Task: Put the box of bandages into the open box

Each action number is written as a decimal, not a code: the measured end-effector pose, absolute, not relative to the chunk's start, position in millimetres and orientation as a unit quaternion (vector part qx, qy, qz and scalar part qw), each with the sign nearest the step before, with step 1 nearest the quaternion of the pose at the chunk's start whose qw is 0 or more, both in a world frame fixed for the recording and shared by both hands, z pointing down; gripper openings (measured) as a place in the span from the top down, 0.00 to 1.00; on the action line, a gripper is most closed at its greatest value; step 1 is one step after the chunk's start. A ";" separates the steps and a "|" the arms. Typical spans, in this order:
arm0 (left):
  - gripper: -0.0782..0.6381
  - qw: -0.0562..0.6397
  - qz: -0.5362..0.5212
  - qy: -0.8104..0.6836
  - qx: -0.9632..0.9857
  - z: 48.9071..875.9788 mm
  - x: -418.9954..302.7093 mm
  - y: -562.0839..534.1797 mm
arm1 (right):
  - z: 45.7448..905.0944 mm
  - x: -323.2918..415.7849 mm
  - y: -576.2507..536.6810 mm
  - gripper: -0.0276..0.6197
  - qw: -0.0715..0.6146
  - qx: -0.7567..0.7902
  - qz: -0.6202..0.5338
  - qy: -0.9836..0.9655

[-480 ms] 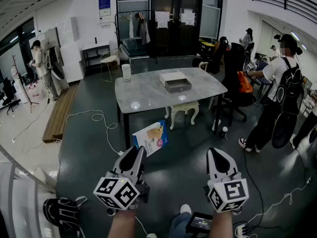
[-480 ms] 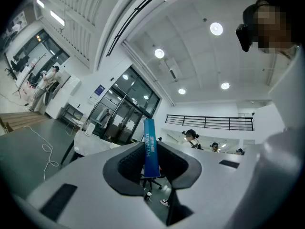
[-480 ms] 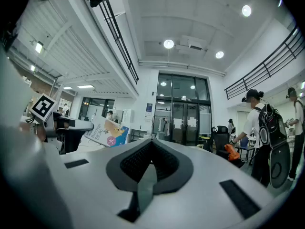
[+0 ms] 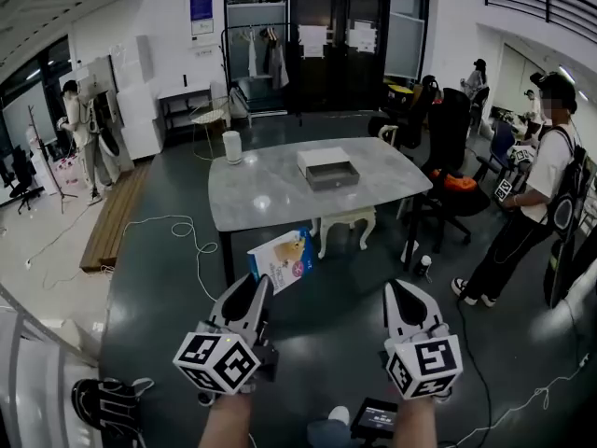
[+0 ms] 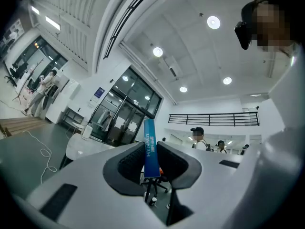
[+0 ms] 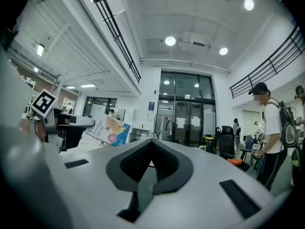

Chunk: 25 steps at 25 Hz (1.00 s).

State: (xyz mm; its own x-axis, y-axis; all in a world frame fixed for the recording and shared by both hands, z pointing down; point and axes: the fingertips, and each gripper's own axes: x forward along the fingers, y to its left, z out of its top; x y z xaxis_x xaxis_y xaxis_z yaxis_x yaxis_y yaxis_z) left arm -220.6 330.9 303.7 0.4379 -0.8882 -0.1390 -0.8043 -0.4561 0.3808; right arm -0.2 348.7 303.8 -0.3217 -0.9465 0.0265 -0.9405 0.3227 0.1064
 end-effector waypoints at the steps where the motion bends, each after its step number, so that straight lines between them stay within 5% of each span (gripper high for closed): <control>1: 0.76 0.129 -0.163 -0.507 0.836 302.1 -213.5 322.8 | 302.5 6.8 339.0 0.92 0.043 0.578 -0.037 -0.814; 25: 0.76 0.147 -0.155 -0.549 0.808 331.1 -125.9 208.7 | 330.8 89.7 212.8 0.92 0.042 0.528 -0.002 -0.848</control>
State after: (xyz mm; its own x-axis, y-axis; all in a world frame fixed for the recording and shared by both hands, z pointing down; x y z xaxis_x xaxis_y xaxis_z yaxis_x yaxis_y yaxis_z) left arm -125.9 208.7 331.1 0.3496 -0.9326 -0.0894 -0.8411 -0.3545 0.4086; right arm 89.7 212.8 330.8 -0.4380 -0.8963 0.0695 -0.8960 0.4416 0.0478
